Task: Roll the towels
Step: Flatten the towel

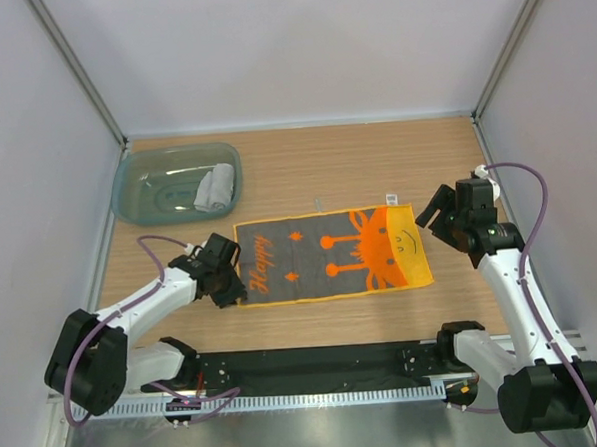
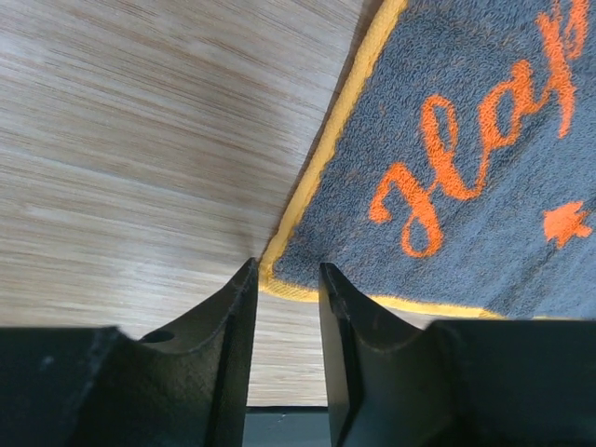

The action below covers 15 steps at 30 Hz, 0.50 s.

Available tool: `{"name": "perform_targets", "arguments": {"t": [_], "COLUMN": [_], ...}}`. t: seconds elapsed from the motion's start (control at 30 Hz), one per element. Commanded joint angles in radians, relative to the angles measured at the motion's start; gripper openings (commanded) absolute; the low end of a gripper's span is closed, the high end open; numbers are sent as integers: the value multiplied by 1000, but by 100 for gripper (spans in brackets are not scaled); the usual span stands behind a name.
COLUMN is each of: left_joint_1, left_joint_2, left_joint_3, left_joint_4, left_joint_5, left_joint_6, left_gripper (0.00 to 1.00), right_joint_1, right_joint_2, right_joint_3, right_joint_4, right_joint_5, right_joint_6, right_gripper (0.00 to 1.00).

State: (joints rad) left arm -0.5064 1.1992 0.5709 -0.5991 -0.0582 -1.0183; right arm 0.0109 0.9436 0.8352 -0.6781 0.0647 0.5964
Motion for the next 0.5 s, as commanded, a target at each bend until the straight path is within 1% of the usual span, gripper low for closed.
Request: {"name": "perform_targets", "arguments": {"t": [0.0,0.03,0.13,0.2,0.3,0.47], "left_joint_1": [-3,-1,-1,-3,-3,-1], "left_joint_2": [-29,-39,-87,-125,-135,-133], "left_joint_3": [-2,-2,6,10,23,-11], "left_joint_4": [-1,-5,-31,-54,-80,-77], "left_joint_5": [-8,-12,-43,-63,-66,-29], "left_joint_6": [-14,-11,-9,-15,-16,-19], "left_gripper": [34,38,44,45,46,43], "right_joint_1": [3,1,3,1,3,1], "right_joint_2": [1,1,4,4,7,9], "right_joint_3": [10,10,4,2,-1,-2], "right_joint_4": [6,6,6,8,8,6], "right_joint_5": [12,12,6,3,1,1], "right_joint_6": [-17,-17,-15,-17,-17,-21], "right_gripper": [75,75,75,75,75,75]}}
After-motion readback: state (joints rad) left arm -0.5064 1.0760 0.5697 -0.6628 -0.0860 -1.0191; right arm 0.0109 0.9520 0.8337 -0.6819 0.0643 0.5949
